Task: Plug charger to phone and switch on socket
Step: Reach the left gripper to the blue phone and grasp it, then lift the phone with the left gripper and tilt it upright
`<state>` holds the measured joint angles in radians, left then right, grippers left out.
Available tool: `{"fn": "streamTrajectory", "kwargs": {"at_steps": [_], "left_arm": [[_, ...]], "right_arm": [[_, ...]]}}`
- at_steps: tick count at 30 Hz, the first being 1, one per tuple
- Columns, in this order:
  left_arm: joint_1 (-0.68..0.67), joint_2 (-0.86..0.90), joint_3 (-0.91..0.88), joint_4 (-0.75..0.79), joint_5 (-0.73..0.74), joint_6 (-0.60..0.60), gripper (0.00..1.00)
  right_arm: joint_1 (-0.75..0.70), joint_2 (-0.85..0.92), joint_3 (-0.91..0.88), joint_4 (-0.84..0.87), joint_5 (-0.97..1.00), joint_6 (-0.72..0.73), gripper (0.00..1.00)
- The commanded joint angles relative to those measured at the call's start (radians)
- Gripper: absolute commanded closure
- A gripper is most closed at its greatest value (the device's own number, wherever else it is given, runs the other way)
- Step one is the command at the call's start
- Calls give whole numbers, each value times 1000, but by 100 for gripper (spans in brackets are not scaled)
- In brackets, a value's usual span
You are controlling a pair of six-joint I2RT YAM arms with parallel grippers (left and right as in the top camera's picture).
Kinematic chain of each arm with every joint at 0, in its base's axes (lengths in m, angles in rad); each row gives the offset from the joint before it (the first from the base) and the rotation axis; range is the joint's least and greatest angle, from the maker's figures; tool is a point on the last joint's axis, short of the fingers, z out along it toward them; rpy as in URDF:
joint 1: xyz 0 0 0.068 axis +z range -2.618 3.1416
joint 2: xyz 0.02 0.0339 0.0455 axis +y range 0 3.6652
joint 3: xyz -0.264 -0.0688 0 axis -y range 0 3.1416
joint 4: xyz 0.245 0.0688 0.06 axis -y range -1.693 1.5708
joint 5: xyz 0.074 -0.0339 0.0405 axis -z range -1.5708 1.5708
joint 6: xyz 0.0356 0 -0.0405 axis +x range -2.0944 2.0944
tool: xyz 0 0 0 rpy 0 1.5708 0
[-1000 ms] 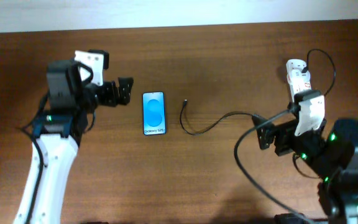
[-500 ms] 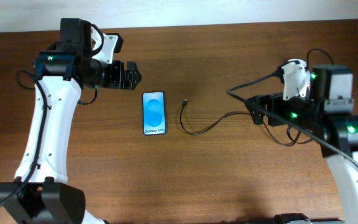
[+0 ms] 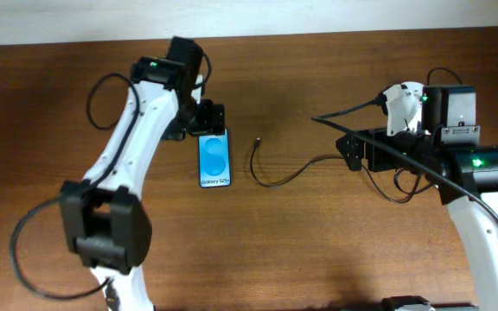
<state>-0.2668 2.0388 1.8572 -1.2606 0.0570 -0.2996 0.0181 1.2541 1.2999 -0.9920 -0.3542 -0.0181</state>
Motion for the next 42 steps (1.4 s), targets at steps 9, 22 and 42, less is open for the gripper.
{"fn": "streamTrajectory", "kwargs": {"at_steps": [9,22,42], "left_arm": [[-72,215,6,48,-76,-179,7],[-72,269,-9,101,-61,-109,7],[-72,310,-82,137,-42,11,16]], "right_arm": [[-6,-1,19,-14,-8,7,2],[-6,56,19,-24,-8,7,2],[-6,71,19,-22,-8,7,2]]}}
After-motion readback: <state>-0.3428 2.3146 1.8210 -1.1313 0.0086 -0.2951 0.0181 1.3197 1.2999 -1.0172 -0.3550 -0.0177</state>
